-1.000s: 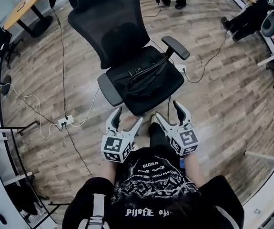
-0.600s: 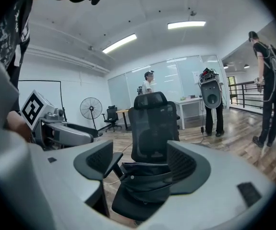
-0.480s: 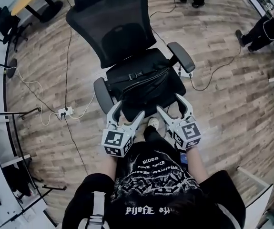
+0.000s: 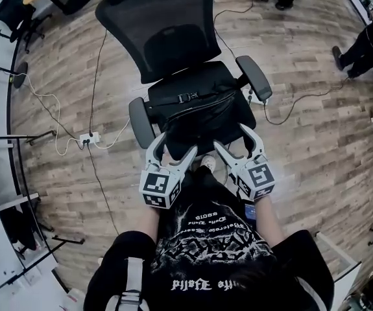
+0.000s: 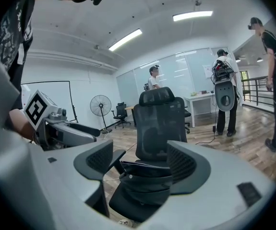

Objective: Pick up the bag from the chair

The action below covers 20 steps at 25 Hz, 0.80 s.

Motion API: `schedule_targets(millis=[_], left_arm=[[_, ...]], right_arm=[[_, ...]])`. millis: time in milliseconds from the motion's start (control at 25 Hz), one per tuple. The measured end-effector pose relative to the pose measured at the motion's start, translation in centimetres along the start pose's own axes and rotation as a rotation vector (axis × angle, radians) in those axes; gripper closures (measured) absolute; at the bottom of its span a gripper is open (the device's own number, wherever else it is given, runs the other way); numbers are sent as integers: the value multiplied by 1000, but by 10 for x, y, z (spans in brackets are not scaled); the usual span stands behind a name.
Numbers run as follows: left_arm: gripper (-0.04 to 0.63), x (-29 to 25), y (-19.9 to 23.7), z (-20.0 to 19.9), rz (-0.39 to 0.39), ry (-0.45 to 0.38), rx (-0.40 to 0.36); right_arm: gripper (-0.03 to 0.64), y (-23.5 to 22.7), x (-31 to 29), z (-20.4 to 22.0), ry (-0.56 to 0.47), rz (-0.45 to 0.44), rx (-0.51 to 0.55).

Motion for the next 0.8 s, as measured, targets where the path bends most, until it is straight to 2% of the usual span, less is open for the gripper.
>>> schedule_targets(millis=[400,800], left_arm=[[212,-1,18,3,7,40,-36],[212,-41,57,-3,6,102,-68]], right_arm=[[267,6,-7,2,23,8,21],[267,-29,-54,-1,91,-86,137]])
Point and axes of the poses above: the fingertips, and each gripper's own axes: x backward along the fingers, y to its left, z out of its underside, the point moved 8 cm from there along x, backward along the fingers, and after that the axes turned 9 degrees about x, right-handed, at the moved point
